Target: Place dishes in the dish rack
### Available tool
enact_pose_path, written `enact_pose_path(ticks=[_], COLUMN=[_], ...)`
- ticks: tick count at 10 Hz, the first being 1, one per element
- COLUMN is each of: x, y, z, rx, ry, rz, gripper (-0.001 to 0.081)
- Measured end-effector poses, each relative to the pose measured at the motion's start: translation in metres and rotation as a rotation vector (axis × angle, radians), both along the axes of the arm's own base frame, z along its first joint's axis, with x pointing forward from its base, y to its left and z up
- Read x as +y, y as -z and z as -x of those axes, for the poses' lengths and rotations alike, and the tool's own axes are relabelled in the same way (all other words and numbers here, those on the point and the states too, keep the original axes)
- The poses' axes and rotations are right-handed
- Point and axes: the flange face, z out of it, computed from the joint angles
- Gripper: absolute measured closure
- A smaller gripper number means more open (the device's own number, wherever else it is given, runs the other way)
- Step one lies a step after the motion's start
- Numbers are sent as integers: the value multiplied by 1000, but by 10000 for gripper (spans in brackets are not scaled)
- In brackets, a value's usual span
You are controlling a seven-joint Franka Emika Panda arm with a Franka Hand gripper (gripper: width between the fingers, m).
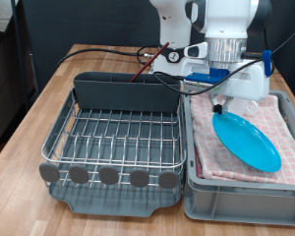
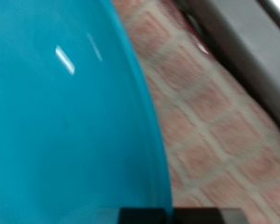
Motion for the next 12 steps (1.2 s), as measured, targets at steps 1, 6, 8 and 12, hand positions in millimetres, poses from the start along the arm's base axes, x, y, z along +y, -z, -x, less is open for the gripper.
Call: enact_pose_path(ticks=[1,6,8,12], x=[-2,-33,-46,-54], y=[-8,-62,-83,-86], z=[6,30,33,32], rx=[39,242,275,309], ry=[21,111,119,77], rz=[26,201,234,310], gripper=[790,790,790,791])
